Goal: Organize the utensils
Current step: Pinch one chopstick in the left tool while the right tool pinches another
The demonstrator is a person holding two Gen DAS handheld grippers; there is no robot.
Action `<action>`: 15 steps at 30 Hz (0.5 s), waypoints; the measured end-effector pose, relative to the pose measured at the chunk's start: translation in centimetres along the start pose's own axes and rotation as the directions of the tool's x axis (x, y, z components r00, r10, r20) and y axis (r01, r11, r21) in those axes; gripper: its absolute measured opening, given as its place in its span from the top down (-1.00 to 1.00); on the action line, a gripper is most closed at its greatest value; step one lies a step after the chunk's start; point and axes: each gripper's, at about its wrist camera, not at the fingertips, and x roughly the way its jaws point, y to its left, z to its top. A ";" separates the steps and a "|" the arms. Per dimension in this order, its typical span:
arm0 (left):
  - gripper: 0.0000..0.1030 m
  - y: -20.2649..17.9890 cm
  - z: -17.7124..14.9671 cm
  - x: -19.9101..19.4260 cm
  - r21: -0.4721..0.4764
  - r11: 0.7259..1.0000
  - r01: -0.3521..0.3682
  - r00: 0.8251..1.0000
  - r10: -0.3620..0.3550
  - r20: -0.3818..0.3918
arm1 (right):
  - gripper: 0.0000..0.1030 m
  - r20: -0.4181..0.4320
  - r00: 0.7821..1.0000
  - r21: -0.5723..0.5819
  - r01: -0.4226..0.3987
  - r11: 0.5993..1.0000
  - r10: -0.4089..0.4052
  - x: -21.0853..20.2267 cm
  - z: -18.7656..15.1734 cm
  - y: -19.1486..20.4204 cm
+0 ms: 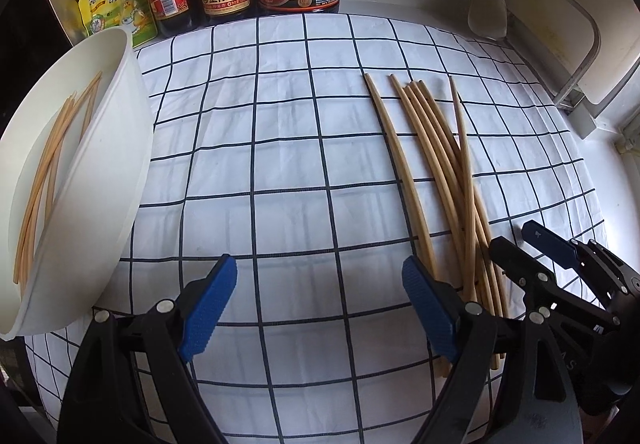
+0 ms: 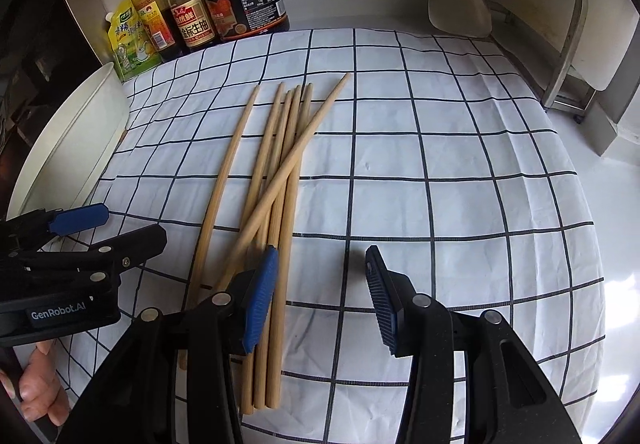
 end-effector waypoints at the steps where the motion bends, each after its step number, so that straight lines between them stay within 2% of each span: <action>1: -0.62 -0.1 0.0 0.1 0.001 1.000 0.001 1.000 -0.001 0.000 | 0.16 0.001 1.000 -0.007 0.003 1.000 -0.003 0.0 0.0 0.0; 10: -0.62 -1.5 0.7 0.6 0.022 1.000 0.003 1.000 -0.003 0.009 | 0.18 0.007 0.998 -0.116 0.067 0.991 -0.067 0.5 0.0 1.2; 14: -0.62 -1.9 1.1 0.9 0.024 1.000 0.005 1.000 -0.005 0.013 | 0.51 0.014 0.997 -0.116 0.082 0.990 -0.080 0.4 0.1 0.7; 15: -0.62 -1.9 1.1 0.9 0.024 1.000 0.007 1.000 -0.007 0.012 | 0.53 0.014 0.996 -0.113 0.085 0.990 -0.084 0.3 0.1 0.5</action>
